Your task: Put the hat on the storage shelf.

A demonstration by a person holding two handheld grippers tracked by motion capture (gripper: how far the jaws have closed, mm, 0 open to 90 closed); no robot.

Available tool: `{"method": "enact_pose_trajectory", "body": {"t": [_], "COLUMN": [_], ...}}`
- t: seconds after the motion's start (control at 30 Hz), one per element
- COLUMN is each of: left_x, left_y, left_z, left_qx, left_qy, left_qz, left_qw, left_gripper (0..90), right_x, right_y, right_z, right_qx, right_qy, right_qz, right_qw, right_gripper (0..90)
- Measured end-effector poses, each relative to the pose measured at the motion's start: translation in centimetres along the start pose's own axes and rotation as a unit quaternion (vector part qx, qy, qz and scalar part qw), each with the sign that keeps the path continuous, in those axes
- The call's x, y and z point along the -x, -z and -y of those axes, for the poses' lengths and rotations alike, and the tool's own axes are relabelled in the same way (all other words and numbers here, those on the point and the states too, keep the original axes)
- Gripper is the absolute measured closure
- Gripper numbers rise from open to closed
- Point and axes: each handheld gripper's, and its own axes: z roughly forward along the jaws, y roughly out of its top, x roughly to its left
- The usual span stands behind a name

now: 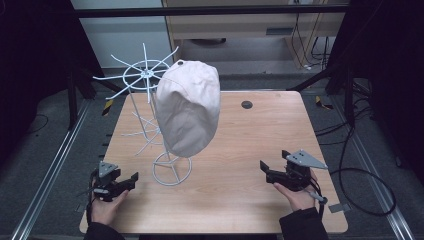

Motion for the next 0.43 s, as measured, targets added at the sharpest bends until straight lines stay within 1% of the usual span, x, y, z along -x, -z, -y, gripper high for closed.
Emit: {"method": "enact_pose_trajectory", "body": {"t": [0.03,0.07,0.1,0.13,0.17,0.2,0.33,0.43], "left_x": [0.0,0.0,0.0,0.0,0.0,0.1,0.1,0.1], "left_y": [0.0,-0.1,-0.1,-0.1,-0.1,-0.2,-0.4,-0.5], "left_z": [0.0,0.0,0.0,0.1,0.1,0.1,0.2,0.2], "left_qx": [0.001,0.001,0.002,0.002,0.003,0.005,0.003,0.000], "left_qy": [0.000,-0.001,-0.002,-0.004,-0.007,-0.009,-0.016,-0.023], "left_qz": [0.001,0.001,0.001,0.002,0.002,0.000,-0.005,-0.009], "left_qw": [1.0000,1.0000,1.0000,1.0000,1.0000,1.0000,0.9999,0.9997], "left_gripper": [28.4,28.0,27.7,27.5,27.1,26.9,26.4,26.1], "right_x": [0.4,1.0,1.3,1.9,2.2,2.7,4.6,5.4], "right_y": [-0.1,-0.2,-0.2,-0.3,-0.4,-0.5,-0.5,-0.5], "right_z": [0.4,1.0,1.3,1.9,2.2,2.6,3.8,4.3], "right_qx": [-0.005,-0.014,-0.019,-0.029,-0.033,-0.041,-0.065,-0.074], "right_qy": [-0.003,-0.005,-0.008,-0.010,-0.008,-0.014,-0.018,-0.024], "right_qz": [0.007,0.019,0.022,0.032,0.039,0.048,0.085,0.098], "right_qw": [1.0000,0.9997,0.9996,0.9990,0.9987,0.9979,0.9941,0.9921], "right_gripper": [13.2,13.3,13.4,13.5,13.5,13.5,13.6,13.5]}}
